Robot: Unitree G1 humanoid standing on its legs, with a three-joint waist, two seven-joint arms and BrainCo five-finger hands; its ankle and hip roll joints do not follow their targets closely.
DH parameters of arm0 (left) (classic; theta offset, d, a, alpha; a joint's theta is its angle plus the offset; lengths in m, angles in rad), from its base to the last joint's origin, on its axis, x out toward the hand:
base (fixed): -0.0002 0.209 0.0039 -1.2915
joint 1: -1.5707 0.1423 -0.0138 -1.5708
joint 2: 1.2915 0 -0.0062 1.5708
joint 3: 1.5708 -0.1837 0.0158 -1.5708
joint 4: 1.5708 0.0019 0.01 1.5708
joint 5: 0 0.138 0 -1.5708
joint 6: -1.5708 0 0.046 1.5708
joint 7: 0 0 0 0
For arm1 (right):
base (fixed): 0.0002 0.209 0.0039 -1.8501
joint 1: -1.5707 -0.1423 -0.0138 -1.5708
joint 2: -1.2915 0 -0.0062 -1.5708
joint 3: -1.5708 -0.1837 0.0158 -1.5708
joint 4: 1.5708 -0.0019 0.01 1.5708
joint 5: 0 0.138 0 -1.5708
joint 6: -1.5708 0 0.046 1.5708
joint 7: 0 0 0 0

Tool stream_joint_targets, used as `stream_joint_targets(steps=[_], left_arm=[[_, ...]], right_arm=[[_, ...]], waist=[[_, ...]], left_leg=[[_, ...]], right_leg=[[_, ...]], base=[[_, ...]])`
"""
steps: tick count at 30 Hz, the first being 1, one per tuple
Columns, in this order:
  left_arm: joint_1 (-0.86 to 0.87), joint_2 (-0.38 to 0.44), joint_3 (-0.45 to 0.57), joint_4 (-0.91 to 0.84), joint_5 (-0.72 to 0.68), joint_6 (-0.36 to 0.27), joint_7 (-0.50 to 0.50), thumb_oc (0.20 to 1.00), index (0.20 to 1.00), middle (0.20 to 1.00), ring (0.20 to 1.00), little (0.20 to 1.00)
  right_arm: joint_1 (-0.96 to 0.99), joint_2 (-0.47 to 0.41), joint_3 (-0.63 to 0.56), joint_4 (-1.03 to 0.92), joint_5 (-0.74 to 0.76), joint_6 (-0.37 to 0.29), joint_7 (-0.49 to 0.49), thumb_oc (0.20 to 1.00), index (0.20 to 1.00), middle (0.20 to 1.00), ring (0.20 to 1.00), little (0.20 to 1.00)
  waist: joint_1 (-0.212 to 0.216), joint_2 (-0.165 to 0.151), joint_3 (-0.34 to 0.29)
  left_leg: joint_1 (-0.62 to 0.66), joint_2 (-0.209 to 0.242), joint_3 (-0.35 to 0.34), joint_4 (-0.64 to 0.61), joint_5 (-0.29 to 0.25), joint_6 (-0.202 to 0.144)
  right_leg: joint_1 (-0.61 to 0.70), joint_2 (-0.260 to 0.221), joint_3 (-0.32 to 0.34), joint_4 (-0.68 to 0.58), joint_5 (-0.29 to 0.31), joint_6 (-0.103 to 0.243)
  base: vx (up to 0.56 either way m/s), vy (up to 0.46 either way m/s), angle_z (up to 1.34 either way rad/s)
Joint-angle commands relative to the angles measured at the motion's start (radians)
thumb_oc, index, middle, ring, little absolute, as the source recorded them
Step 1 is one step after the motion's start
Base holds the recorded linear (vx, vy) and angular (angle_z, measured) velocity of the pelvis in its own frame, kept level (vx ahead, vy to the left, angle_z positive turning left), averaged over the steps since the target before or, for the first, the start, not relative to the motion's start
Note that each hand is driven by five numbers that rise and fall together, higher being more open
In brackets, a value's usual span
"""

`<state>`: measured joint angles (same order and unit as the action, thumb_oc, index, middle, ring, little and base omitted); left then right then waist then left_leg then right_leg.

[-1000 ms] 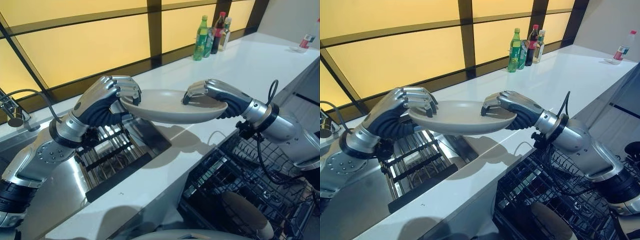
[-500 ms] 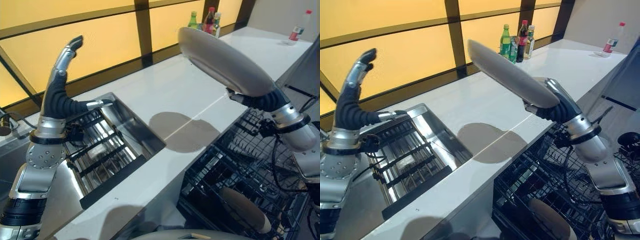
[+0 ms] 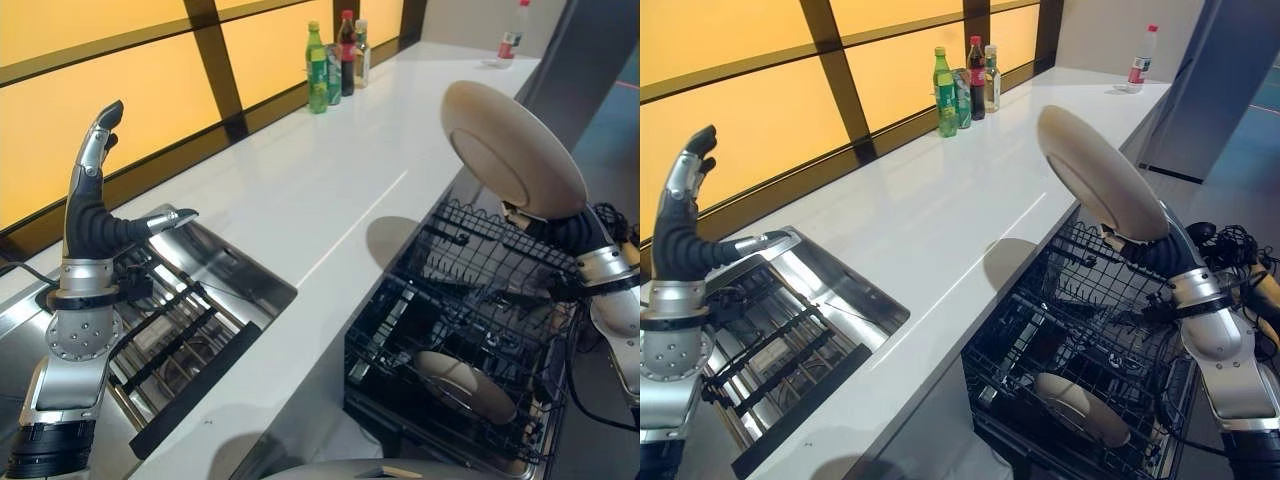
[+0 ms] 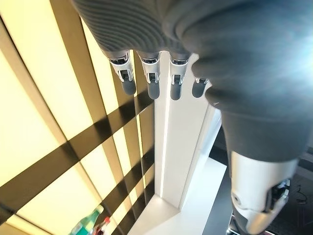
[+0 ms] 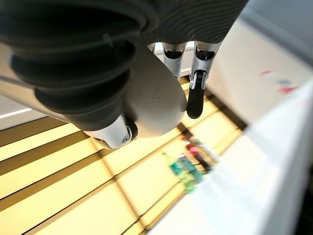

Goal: Pick up plates and place into dishwasher.

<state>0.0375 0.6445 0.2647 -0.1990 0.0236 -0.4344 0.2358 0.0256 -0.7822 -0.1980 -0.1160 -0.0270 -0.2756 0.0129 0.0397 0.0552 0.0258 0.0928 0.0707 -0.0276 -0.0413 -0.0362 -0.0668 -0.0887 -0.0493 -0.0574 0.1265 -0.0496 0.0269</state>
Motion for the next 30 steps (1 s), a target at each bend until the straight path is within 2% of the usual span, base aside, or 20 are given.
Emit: stream_joint_targets(steps=[1,5,8,10,12,14,16,18,20,22,23,26,30], left_arm=[[0.042,0.061,0.077,0.021,-0.053,-0.024,0.001,1.000,1.000,1.000,1.000,1.000],[0.064,0.059,0.103,0.032,-0.063,-0.025,-0.015,1.000,1.000,1.000,1.000,1.000],[0.072,0.062,0.111,0.032,-0.079,-0.021,-0.018,1.000,1.000,1.000,1.000,1.000],[0.068,0.065,0.113,0.033,-0.092,-0.009,-0.029,1.000,1.000,1.000,1.000,1.000],[0.059,0.077,0.105,0.030,-0.095,-0.003,-0.036,1.000,1.000,1.000,1.000,1.000],[0.036,0.097,0.086,0.034,-0.093,0.006,-0.019,1.000,1.000,1.000,1.000,1.000],[-0.022,0.138,0.047,0.050,-0.092,0.025,0.026,1.000,1.000,1.000,1.000,1.000],[-0.112,0.193,-0.015,0.078,-0.094,0.056,0.099,1.000,1.000,1.000,1.000,1.000],[-0.161,0.214,-0.049,0.087,-0.090,0.078,0.134,1.000,1.000,1.000,1.000,1.000],[-0.161,0.214,-0.049,0.088,-0.090,0.078,0.135,1.000,1.000,1.000,1.000,1.000],[-0.123,0.227,-0.028,0.053,-0.106,0.098,0.128,1.000,1.000,1.000,1.000,1.000],[-0.084,0.240,-0.001,0.023,-0.116,0.102,0.107,1.000,1.000,1.000,1.000,1.000],[-0.100,0.276,-0.028,0.026,-0.127,0.119,0.101,1.000,1.000,1.000,1.000,1.000]], right_arm=[[-0.003,0.024,-0.055,0.033,0.033,0.005,-0.046,0.200,0.200,0.200,0.200,0.200],[0.006,0.062,-0.051,0.086,0.085,0.016,-0.045,0.200,0.200,0.200,0.200,0.200],[0.020,0.079,-0.030,0.112,0.057,0.027,-0.060,0.200,0.200,0.200,0.200,0.200],[0.031,0.080,-0.016,0.131,0.048,0.047,-0.056,0.200,0.200,0.200,0.200,0.200],[0.040,0.077,0.007,0.165,0.029,0.053,-0.059,0.200,0.200,0.200,0.200,0.200],[0.028,0.065,0.033,0.217,0.023,0.051,-0.074,0.200,0.200,0.200,0.200,0.200],[-0.022,0.052,0.084,0.297,0.009,0.038,-0.107,0.200,0.200,0.200,0.200,0.200],[-0.110,0.027,0.156,0.364,0.022,0.058,-0.118,0.200,0.200,0.200,0.200,0.200],[-0.161,0.006,0.203,0.410,0.028,0.069,-0.108,0.200,0.200,0.200,0.200,0.200],[-0.162,0.005,0.204,0.411,0.028,0.068,-0.108,0.200,0.200,0.200,0.200,0.200],[-0.127,-0.033,0.215,0.408,0.044,0.098,-0.024,0.200,0.200,0.200,0.200,0.200],[-0.094,-0.084,0.231,0.420,0.068,0.114,0.074,0.200,0.200,0.200,0.200,0.200],[-0.110,-0.168,0.273,0.453,0.084,0.127,0.122,0.200,0.200,0.200,0.200,0.200]], waist=[[-0.001,-0.086,-0.026],[-0.002,-0.087,0.003],[-0.009,-0.082,0.032],[-0.015,-0.084,0.055],[-0.014,-0.092,0.076],[-0.011,-0.102,0.088],[-0.007,-0.109,0.113],[-0.011,-0.104,0.164],[-0.007,-0.100,0.197],[-0.007,-0.099,0.196],[0.009,-0.109,0.202],[0.019,-0.129,0.193],[0.026,-0.144,0.200]], left_leg=[[-0.059,-0.075,-0.020,0.083,-0.068,0.042],[-0.067,-0.092,-0.023,0.109,-0.085,0.062],[-0.072,-0.106,-0.036,0.135,-0.100,0.082],[-0.086,-0.118,-0.045,0.161,-0.104,0.092],[-0.112,-0.131,-0.053,0.185,-0.103,0.094],[-0.146,-0.141,-0.055,0.207,-0.102,0.090],[-0.194,-0.133,-0.054,0.235,-0.106,0.081],[-0.247,-0.113,-0.049,0.261,-0.110,0.072],[-0.288,-0.095,-0.046,0.296,-0.118,0.068],[-0.291,-0.094,-0.047,0.299,-0.119,0.068],[-0.305,-0.070,-0.053,0.327,-0.125,0.053],[-0.309,-0.034,-0.070,0.319,-0.106,0.029],[-0.310,0.011,-0.086,0.308,-0.078,-0.005]], right_leg=[[0.132,-0.121,0.029,-0.109,0.003,0.103],[0.103,-0.134,0.042,-0.056,-0.006,0.115],[0.065,-0.118,0.051,0.047,-0.051,0.113],[0.034,-0.103,0.061,0.102,-0.057,0.109],[0.022,-0.100,0.081,0.087,-0.042,0.109],[0.022,-0.109,0.106,0.030,0.000,0.121],[-0.004,-0.129,0.131,-0.020,0.053,0.147],[-0.052,-0.141,0.154,-0.058,0.108,0.165],[-0.080,-0.133,0.153,-0.043,0.101,0.159],[-0.081,-0.132,0.153,-0.043,0.101,0.159],[-0.061,-0.111,0.125,-0.051,0.082,0.140],[-0.051,-0.080,0.093,-0.053,0.066,0.117],[-0.043,-0.044,0.056,-0.042,0.041,0.084]], base=[[0.08,0.071,-0.13],[0.07,0.068,-0.16],[0.05,0.030,-0.09],[0.02,-0.038,-0.06],[0.00,-0.162,-0.10],[-0.05,-0.242,-0.12],[-0.23,-0.335,-0.17],[-0.30,-0.393,-0.18],[-0.15,-0.281,-0.20],[0.03,-0.224,-0.16],[0.11,-0.433,-0.21],[0.11,-0.423,-0.09],[0.08,-0.314,0.02]])
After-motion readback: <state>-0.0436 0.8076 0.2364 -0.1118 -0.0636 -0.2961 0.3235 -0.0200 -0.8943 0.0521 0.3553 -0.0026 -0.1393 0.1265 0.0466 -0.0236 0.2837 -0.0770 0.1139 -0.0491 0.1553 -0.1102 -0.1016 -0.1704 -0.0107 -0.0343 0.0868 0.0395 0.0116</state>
